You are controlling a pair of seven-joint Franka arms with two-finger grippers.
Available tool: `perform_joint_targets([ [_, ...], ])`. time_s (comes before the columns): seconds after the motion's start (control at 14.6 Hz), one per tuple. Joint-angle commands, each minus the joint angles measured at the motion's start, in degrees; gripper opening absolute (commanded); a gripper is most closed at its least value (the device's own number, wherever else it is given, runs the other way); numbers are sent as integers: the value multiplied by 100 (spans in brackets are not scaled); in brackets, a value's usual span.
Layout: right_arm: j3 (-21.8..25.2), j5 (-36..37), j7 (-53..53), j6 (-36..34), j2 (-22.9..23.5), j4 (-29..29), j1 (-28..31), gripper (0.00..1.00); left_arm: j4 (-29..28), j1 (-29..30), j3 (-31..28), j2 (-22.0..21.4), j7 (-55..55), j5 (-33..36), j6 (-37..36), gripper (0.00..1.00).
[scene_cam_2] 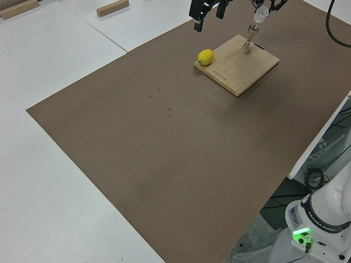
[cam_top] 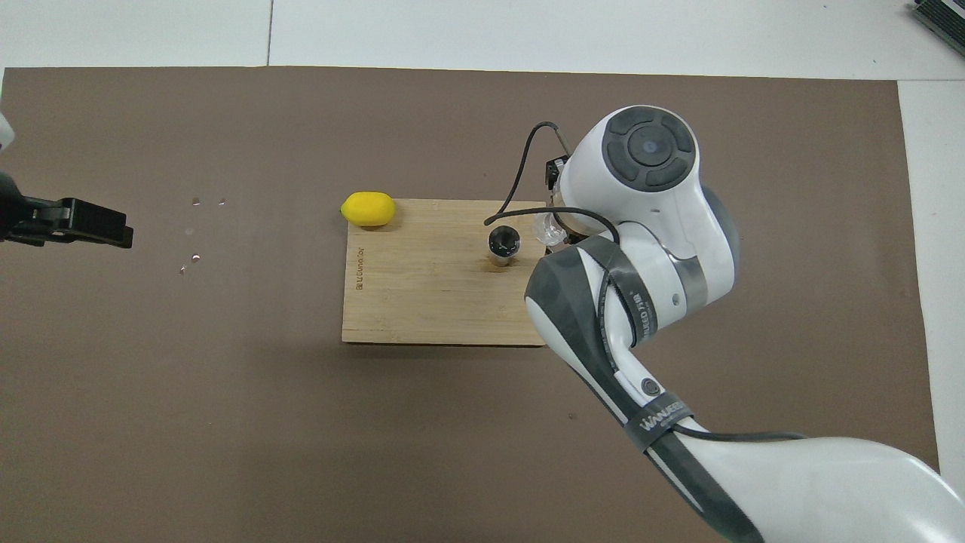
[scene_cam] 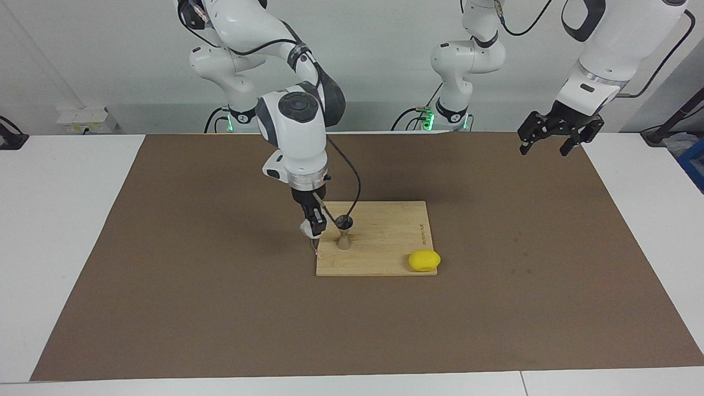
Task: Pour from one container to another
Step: 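Turn the glass cup upright and carry it back with the right gripper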
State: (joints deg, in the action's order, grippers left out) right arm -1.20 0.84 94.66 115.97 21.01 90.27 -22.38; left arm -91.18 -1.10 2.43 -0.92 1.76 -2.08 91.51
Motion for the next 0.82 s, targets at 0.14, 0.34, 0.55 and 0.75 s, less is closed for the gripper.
perform_joint_targets([
  [0.14,-74,-1242,-789,-66,-43,332,908,0,-101,22,3,-57,26,-29,77,100],
  [0.34,-65,-2148,-1772,-66,-175,841,1691,0,-101,31,3,-57,26,-29,69,100],
  [0.55,-65,-2762,-2529,22,-237,1256,2244,0,-101,22,3,-57,26,-29,77,100],
  [0.75,-65,-3352,-3214,-39,-53,1458,2764,0,-101,22,3,-57,26,-29,77,100],
])
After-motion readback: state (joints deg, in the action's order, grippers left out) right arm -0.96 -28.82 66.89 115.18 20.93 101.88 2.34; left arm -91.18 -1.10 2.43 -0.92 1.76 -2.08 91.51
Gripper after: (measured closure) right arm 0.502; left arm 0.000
